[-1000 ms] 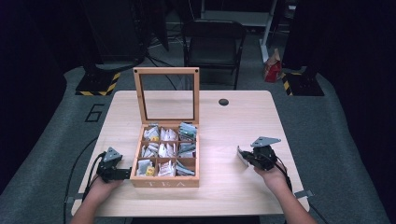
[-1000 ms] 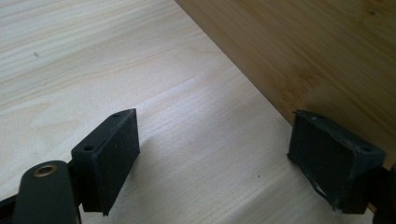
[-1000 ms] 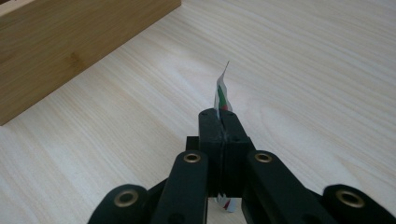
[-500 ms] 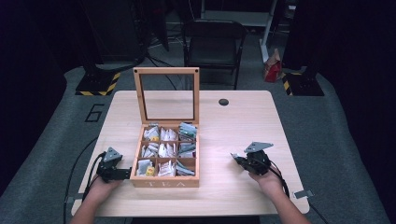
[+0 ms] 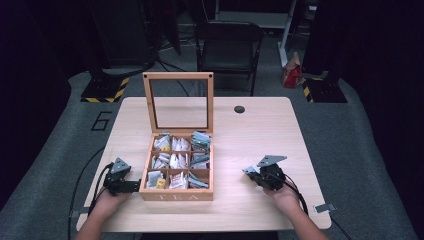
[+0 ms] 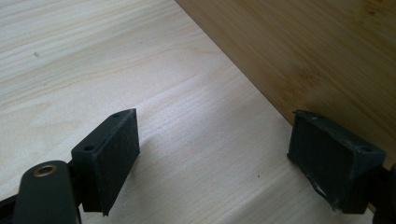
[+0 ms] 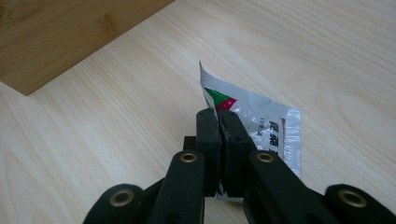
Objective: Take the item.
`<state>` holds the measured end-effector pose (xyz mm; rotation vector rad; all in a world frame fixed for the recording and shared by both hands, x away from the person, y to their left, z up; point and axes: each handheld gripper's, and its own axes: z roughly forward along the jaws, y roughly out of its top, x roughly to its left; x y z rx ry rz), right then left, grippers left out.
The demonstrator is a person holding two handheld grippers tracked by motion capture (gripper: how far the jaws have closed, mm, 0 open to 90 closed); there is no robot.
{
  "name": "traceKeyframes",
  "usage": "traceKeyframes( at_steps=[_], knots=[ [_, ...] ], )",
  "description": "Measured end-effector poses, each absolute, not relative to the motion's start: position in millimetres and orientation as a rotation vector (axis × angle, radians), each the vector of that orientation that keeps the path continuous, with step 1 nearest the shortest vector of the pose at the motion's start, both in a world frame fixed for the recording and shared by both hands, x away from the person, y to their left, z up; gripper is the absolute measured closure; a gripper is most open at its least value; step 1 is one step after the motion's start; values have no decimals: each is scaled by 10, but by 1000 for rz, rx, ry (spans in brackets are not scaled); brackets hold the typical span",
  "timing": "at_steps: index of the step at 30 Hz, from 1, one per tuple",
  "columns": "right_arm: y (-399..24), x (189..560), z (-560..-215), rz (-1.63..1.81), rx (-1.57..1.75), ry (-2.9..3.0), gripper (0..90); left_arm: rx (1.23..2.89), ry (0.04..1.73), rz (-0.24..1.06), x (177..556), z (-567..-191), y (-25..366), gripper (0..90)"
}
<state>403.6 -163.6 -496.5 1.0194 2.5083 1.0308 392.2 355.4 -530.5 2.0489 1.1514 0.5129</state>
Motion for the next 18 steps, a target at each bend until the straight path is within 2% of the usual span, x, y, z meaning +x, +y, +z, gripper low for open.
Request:
traceKeyframes(
  at_steps=[18],
  knots=[
    [-1550, 4012, -5037, 1020, 1009, 2551, 828, 2049, 1151, 512, 3922, -5305, 3555, 159]
  ],
)
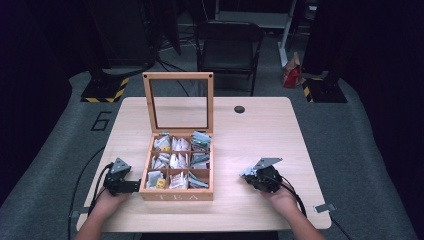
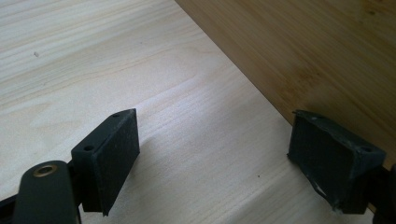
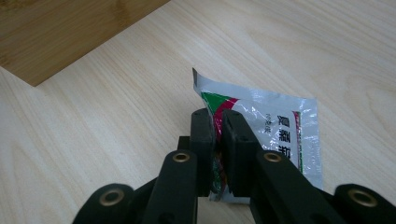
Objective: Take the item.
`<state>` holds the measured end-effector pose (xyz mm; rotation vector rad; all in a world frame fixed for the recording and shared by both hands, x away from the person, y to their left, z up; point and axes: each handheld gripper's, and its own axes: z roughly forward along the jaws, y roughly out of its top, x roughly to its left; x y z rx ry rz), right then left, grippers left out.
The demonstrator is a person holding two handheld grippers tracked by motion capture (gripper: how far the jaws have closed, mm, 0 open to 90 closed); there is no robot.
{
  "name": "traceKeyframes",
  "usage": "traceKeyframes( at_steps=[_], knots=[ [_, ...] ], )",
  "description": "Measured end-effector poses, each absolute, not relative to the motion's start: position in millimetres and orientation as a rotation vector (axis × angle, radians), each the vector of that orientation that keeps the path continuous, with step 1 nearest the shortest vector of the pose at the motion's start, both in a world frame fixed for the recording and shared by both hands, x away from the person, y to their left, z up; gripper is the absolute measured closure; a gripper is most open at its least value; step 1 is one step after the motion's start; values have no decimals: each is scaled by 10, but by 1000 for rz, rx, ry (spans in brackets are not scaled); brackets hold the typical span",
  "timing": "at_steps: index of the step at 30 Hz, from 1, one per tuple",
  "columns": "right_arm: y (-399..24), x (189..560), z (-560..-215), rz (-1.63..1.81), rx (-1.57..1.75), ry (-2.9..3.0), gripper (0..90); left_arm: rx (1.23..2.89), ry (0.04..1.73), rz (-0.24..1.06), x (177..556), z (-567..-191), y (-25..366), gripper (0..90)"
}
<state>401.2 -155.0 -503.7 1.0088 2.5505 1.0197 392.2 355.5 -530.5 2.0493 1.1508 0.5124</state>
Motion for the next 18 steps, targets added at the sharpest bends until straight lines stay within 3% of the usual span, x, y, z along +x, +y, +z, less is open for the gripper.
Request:
traceKeyframes(
  at_steps=[5, 14, 18],
  knots=[
    [-1551, 4013, -5024, 1038, 1015, 2555, 776, 2050, 1151, 512, 3922, -5305, 3555, 160],
    [-1572, 4011, -4959, 1084, 1040, 2528, 553, 2049, 1151, 512, 3922, -5305, 3555, 159],
    [-1564, 4004, -4931, 1102, 1033, 2517, 529, 2050, 1150, 513, 3923, -5305, 3556, 159]
  ],
)
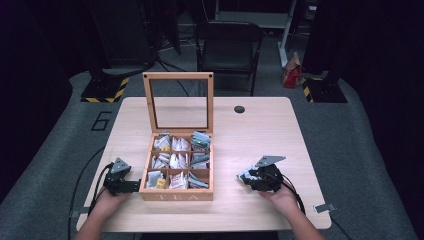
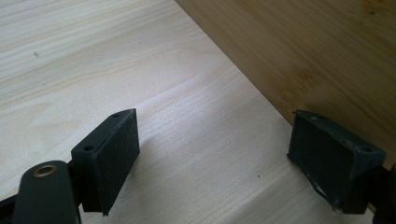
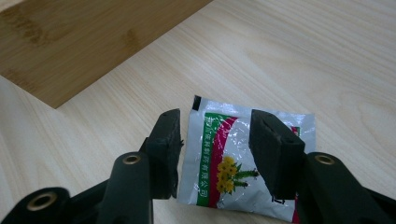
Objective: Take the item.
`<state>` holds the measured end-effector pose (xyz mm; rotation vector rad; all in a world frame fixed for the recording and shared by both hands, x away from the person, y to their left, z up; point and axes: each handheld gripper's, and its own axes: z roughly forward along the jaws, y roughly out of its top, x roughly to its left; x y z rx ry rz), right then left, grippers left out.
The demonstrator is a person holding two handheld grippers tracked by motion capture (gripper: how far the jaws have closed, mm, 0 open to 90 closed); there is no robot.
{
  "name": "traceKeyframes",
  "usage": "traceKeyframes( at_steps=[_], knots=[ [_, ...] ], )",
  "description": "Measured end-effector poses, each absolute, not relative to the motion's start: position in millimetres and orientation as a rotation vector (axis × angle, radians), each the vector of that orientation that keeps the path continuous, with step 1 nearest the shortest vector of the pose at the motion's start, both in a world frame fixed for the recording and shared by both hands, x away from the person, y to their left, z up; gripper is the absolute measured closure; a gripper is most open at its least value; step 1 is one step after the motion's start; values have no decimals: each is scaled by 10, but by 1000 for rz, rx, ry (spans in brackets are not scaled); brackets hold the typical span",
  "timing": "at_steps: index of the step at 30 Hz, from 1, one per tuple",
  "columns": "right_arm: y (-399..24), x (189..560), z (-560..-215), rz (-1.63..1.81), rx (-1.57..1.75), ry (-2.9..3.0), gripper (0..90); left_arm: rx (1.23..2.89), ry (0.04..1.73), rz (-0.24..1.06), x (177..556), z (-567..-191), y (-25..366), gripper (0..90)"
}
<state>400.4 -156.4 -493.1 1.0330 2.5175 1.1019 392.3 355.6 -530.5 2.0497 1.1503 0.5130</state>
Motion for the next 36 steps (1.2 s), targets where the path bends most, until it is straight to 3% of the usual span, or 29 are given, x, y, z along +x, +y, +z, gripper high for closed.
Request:
traceKeyframes(
  at_steps=[19, 36],
  knots=[
    [-1661, 4003, -4592, 1166, 1037, 2448, 492, 2049, 1151, 512, 3922, -5305, 3555, 159],
    [-1942, 3995, -4573, 1165, 1152, 2348, 484, 2049, 1151, 512, 3922, -5305, 3555, 159]
  ],
)
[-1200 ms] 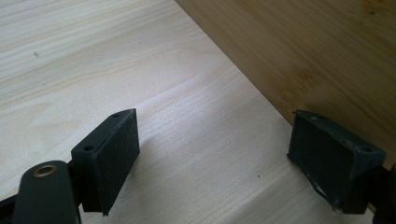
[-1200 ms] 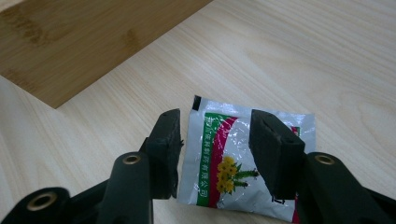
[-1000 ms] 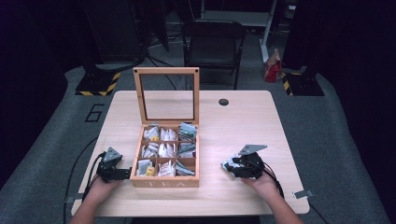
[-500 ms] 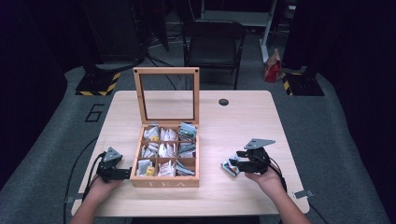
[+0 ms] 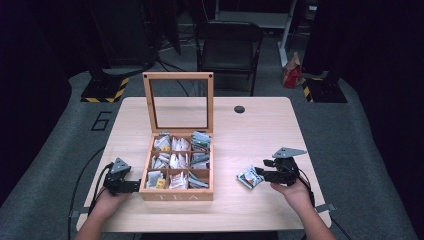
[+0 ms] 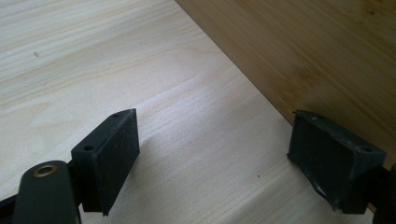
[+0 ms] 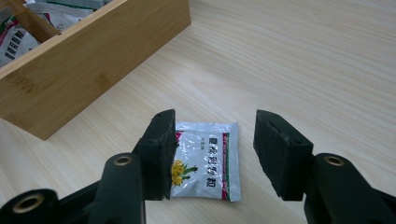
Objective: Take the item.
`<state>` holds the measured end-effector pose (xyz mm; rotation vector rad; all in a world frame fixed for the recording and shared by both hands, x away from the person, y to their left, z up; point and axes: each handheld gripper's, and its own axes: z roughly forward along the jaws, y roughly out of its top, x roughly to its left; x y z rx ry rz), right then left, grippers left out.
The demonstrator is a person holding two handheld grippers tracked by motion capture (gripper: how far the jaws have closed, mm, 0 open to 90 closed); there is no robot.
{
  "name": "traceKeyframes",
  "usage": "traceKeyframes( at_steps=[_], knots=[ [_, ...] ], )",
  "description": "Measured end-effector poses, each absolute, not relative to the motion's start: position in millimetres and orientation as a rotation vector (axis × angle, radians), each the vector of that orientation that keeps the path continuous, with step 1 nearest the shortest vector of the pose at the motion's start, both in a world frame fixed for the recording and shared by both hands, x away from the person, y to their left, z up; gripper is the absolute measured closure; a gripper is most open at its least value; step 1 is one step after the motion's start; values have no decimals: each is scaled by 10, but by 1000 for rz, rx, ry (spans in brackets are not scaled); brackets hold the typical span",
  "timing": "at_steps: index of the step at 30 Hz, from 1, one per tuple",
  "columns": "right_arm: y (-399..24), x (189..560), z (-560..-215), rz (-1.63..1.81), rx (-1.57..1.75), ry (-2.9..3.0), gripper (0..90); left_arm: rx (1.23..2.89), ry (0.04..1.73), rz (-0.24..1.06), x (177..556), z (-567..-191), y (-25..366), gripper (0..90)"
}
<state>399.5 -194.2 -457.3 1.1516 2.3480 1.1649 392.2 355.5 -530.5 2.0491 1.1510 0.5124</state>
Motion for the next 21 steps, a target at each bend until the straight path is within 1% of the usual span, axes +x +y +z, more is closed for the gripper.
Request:
traceKeyframes(
  at_steps=[19, 21],
  knots=[
    [-2078, 4000, -4785, 1128, 1238, 2303, 489, 2049, 1151, 512, 3922, -5305, 3555, 159],
    [-2057, 3996, -4815, 1073, 1229, 2298, 467, 2049, 1151, 512, 3922, -5305, 3555, 159]
  ],
)
